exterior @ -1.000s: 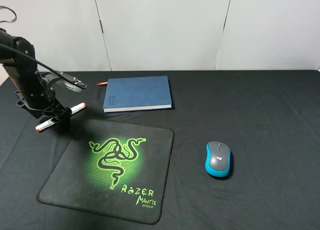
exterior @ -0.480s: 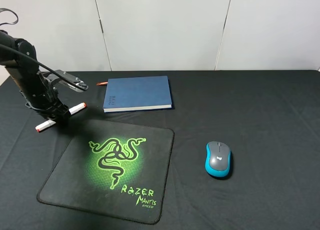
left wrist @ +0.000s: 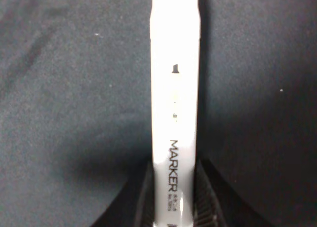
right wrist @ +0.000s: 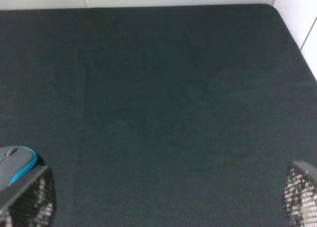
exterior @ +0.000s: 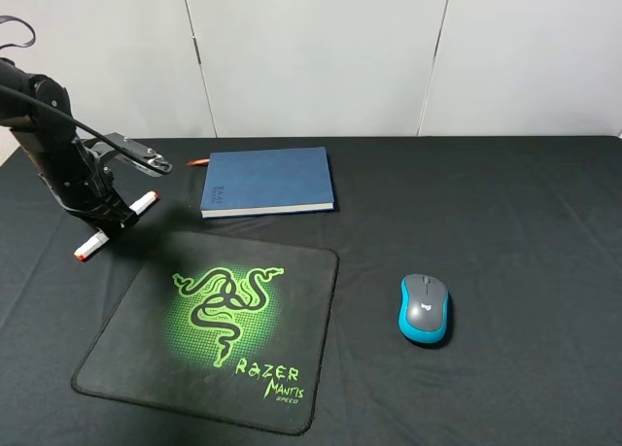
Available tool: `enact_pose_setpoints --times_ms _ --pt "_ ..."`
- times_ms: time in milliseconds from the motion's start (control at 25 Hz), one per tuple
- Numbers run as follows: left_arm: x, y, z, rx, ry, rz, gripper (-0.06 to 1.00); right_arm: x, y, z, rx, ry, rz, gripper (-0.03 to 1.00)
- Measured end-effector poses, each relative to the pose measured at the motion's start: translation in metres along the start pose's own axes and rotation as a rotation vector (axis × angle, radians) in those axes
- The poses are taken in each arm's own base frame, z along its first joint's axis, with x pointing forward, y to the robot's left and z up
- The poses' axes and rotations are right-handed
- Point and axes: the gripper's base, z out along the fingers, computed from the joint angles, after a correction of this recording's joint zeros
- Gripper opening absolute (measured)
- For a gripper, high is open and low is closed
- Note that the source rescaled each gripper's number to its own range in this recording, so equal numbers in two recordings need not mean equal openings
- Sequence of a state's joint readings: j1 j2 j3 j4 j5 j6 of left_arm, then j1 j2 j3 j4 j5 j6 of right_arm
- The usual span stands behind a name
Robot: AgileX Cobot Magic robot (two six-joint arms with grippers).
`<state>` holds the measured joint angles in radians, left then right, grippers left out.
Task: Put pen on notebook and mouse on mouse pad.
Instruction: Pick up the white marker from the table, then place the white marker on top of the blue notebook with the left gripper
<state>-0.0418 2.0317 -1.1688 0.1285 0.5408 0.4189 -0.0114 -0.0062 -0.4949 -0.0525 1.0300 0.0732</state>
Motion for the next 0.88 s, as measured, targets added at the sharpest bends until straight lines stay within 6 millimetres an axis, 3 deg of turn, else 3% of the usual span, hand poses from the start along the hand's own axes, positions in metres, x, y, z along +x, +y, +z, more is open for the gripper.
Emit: enact_pose_setpoints --times_ms 120,320,640,880 --pt "-0.006 0.003 -0.012 -0.006 -0.007 -0.001 0.0 0.0 0.0 0.0 0.0 0.0 0.0 1.0" --pt "-0.027 0.0 -0.049 -0.03 -0.055 0.027 0.0 0.0 0.0 0.0 0.0 0.0 0.0 1.0" --pt "-0.079 -0.027 -0.098 -0.065 -0.135 0.228 0.0 0.0 0.0 0.0 0.0 0.0 0.0 1.0" --pt "-0.12 -0.067 -0.09 -0.057 -0.147 0.386 0.0 0.0 0.0 0.0 0.0 0.0 0.0 1.0"
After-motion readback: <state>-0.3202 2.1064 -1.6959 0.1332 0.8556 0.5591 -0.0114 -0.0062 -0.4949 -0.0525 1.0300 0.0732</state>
